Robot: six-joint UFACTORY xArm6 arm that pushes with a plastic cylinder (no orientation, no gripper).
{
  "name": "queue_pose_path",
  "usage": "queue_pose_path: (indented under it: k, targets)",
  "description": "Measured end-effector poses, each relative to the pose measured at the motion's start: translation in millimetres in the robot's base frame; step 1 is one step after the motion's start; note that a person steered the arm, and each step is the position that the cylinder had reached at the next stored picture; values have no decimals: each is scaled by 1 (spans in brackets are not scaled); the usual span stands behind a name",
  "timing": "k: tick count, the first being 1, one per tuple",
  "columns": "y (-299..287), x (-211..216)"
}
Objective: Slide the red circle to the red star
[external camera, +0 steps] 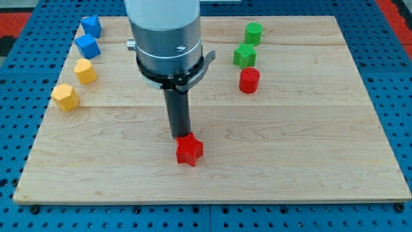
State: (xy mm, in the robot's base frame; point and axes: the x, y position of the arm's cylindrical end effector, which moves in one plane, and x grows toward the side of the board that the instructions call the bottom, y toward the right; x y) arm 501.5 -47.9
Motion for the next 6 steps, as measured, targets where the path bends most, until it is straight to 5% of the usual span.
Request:
queue_pose_path:
  k: [3,4,5,6]
  targets:
    - [170,-91]
    - [149,-130]
    - [78,-70]
    - [45,-57]
